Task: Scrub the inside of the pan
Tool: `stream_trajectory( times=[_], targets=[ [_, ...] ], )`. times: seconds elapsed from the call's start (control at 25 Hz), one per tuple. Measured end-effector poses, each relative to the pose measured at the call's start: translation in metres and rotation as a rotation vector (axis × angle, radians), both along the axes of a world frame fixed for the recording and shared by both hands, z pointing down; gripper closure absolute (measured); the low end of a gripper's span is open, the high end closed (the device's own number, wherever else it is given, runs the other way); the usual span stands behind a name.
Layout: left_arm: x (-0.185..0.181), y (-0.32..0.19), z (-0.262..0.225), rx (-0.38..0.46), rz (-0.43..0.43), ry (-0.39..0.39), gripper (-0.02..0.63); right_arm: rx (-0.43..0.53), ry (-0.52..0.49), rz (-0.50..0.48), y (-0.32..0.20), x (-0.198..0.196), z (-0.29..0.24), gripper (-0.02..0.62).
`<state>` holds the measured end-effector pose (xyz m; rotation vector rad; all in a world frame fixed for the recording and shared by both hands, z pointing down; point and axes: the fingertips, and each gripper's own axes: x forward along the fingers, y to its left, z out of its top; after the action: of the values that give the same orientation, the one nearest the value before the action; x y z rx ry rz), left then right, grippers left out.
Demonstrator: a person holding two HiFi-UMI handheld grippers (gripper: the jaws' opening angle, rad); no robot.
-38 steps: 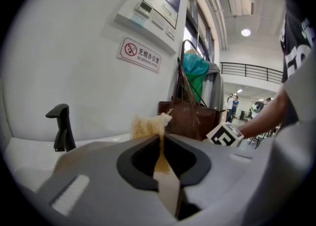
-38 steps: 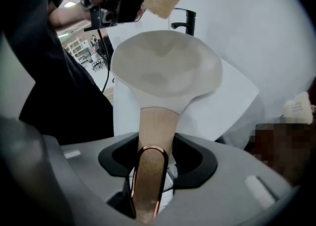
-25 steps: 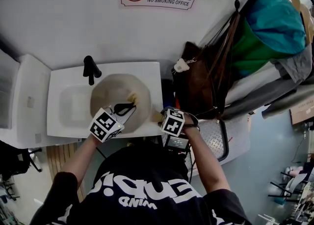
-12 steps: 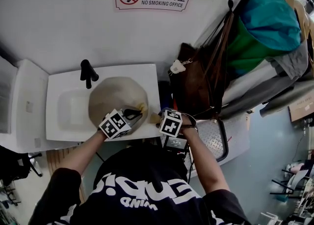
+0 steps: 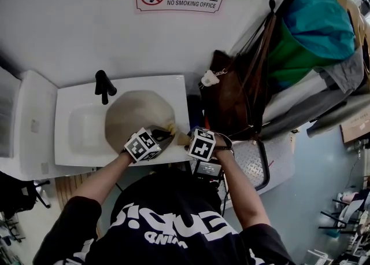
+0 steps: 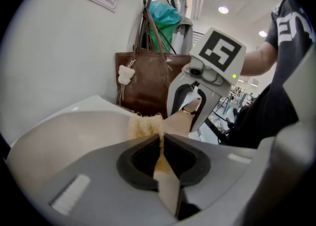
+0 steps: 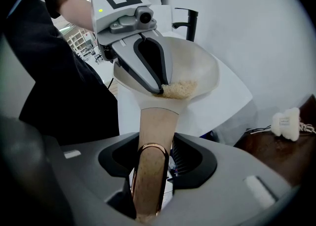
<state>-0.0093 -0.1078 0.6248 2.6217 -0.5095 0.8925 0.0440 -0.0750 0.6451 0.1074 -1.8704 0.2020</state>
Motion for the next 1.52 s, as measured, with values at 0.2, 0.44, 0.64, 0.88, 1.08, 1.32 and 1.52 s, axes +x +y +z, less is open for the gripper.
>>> stream_trajectory(
  times=[0.2, 0.44, 0.64, 0.88, 1.08, 1.32, 1.52],
  targets=[
    [0.001, -0.007, 0.002, -0.002, -0.013, -0.005, 0.581, -0.006, 0.001, 0.0, 0.001, -0.001, -0.001, 0.397],
    [-0.001, -0.033, 0.004, -0.003, -0.045, -0.037, 0.581, -0.009, -0.006, 0.0, 0.001, -0.001, -0.001, 0.397],
    [-0.009, -0.06, 0.006, -0.017, -0.114, -0.051, 0.581, -0.011, -0.007, -0.002, 0.001, -0.001, 0.0, 0.397],
    [-0.019, -0.087, 0.013, -0.033, -0.162, -0.1, 0.581, -0.014, -0.009, -0.003, 0.002, 0.0, -0.001, 0.397],
    [-0.038, -0.112, 0.012, -0.038, -0.214, -0.134, 0.581, -0.019, -0.012, 0.004, 0.003, 0.002, 0.0, 0.397],
    [-0.076, -0.134, 0.015, -0.018, -0.295, -0.239, 0.581, -0.023, -0.017, 0.005, 0.004, 0.001, -0.001, 0.397],
    [-0.106, -0.142, 0.016, 0.017, -0.325, -0.337, 0.581, -0.025, -0.017, 0.002, 0.004, 0.001, -0.001, 0.397]
  ],
)
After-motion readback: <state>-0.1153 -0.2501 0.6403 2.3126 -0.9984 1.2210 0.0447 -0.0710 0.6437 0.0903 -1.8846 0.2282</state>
